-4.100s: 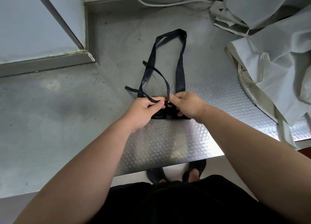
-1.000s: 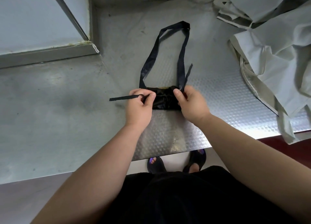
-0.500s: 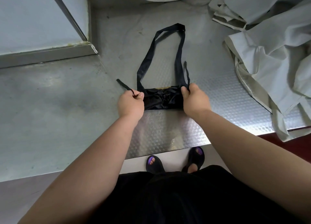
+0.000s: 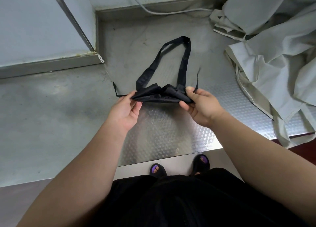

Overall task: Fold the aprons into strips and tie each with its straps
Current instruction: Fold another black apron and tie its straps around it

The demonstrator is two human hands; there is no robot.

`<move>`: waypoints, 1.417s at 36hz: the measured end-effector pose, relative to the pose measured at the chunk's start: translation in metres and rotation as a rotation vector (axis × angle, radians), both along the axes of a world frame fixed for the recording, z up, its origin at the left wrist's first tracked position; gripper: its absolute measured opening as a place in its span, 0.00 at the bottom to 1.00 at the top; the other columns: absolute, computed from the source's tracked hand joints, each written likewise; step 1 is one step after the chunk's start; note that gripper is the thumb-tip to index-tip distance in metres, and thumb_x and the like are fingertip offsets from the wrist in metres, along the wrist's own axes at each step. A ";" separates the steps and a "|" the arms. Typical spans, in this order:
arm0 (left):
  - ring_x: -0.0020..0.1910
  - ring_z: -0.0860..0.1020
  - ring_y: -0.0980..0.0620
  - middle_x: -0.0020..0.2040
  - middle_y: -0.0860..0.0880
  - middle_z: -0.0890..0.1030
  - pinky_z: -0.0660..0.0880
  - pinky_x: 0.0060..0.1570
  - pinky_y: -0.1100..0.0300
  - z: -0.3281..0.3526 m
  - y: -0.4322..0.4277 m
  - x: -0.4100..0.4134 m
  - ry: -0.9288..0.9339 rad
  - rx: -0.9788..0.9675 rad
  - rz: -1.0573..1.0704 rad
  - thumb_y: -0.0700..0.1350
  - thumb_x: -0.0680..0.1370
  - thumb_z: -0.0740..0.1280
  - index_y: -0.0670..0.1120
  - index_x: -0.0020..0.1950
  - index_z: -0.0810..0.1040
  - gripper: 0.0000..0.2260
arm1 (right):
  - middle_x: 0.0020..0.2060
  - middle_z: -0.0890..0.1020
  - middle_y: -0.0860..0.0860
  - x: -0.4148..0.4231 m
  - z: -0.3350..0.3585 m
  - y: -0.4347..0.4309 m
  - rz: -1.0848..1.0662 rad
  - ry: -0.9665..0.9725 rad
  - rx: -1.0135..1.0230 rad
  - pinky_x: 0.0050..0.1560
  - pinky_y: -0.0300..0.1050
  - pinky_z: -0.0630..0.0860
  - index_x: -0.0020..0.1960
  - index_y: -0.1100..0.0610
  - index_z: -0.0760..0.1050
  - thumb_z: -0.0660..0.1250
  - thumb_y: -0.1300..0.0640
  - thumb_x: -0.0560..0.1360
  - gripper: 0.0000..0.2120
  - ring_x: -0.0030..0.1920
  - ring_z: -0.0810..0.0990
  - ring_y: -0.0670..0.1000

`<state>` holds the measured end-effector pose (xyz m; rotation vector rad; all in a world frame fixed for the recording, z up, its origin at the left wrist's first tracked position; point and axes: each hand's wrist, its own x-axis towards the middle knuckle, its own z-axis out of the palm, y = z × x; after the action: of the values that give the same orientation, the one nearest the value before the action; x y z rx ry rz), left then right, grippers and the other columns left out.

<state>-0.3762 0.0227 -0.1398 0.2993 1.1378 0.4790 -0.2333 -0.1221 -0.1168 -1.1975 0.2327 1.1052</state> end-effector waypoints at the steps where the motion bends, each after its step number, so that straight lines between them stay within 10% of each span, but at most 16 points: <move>1: 0.39 0.80 0.52 0.45 0.44 0.81 0.74 0.25 0.69 0.002 0.000 0.000 -0.014 -0.030 0.021 0.39 0.77 0.67 0.40 0.51 0.78 0.05 | 0.32 0.82 0.49 -0.001 0.003 0.000 0.000 0.009 0.027 0.28 0.34 0.77 0.44 0.57 0.71 0.59 0.63 0.80 0.07 0.31 0.82 0.44; 7: 0.40 0.78 0.50 0.46 0.46 0.78 0.73 0.22 0.69 0.007 -0.001 -0.001 0.049 -0.176 0.070 0.39 0.78 0.65 0.40 0.43 0.78 0.06 | 0.35 0.81 0.55 -0.005 0.011 -0.005 0.069 0.030 0.099 0.31 0.37 0.79 0.47 0.60 0.74 0.57 0.66 0.80 0.08 0.27 0.79 0.48; 13: 0.41 0.76 0.46 0.60 0.45 0.77 0.74 0.21 0.66 0.007 0.006 -0.002 0.077 -0.304 0.099 0.40 0.80 0.63 0.39 0.59 0.77 0.10 | 0.30 0.81 0.57 -0.007 0.022 -0.001 0.134 -0.003 0.170 0.35 0.42 0.81 0.46 0.62 0.74 0.53 0.68 0.80 0.12 0.31 0.82 0.51; 20: 0.45 0.76 0.46 0.56 0.45 0.77 0.76 0.22 0.64 0.014 0.004 0.000 0.097 -0.326 0.109 0.40 0.81 0.61 0.38 0.56 0.77 0.09 | 0.36 0.81 0.55 -0.008 0.021 0.000 0.223 -0.240 0.156 0.41 0.41 0.81 0.50 0.63 0.72 0.63 0.75 0.73 0.11 0.36 0.83 0.49; 26: 0.32 0.75 0.58 0.37 0.49 0.76 0.71 0.23 0.68 0.024 -0.017 0.011 0.221 0.136 -0.053 0.38 0.79 0.64 0.43 0.43 0.75 0.05 | 0.27 0.77 0.47 -0.003 0.010 -0.001 0.094 -0.609 -0.191 0.31 0.37 0.73 0.38 0.56 0.75 0.71 0.57 0.74 0.08 0.25 0.74 0.42; 31: 0.36 0.69 0.56 0.34 0.53 0.72 0.63 0.35 0.62 0.015 -0.032 0.013 0.461 0.613 -0.217 0.45 0.79 0.62 0.47 0.33 0.68 0.14 | 0.42 0.81 0.53 -0.001 -0.001 -0.001 0.076 -0.684 -0.334 0.51 0.46 0.78 0.41 0.58 0.75 0.70 0.51 0.74 0.11 0.47 0.81 0.52; 38: 0.47 0.79 0.53 0.49 0.51 0.79 0.76 0.47 0.59 0.016 -0.050 0.016 0.552 0.835 -0.398 0.48 0.65 0.78 0.46 0.51 0.69 0.23 | 0.41 0.79 0.55 -0.010 -0.002 -0.001 0.199 -0.734 -0.405 0.45 0.52 0.77 0.49 0.66 0.73 0.67 0.50 0.76 0.17 0.40 0.76 0.53; 48: 0.59 0.73 0.39 0.60 0.39 0.73 0.69 0.51 0.52 0.020 -0.061 0.024 1.072 1.209 -0.765 0.44 0.73 0.71 0.38 0.59 0.64 0.22 | 0.43 0.83 0.55 -0.028 0.000 0.003 0.426 -0.824 -0.328 0.35 0.35 0.77 0.50 0.61 0.78 0.65 0.56 0.78 0.09 0.41 0.81 0.51; 51: 0.59 0.73 0.40 0.59 0.40 0.75 0.68 0.50 0.54 0.021 -0.060 0.022 1.028 1.292 -0.830 0.46 0.74 0.71 0.39 0.58 0.66 0.20 | 0.42 0.83 0.57 -0.027 -0.005 0.001 0.458 -0.912 -0.378 0.44 0.47 0.81 0.49 0.62 0.78 0.63 0.55 0.78 0.11 0.41 0.82 0.54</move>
<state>-0.3542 -0.0368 -0.1188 2.2391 1.3675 0.2195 -0.2601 -0.1216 -0.1215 -2.0391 -0.5856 0.7991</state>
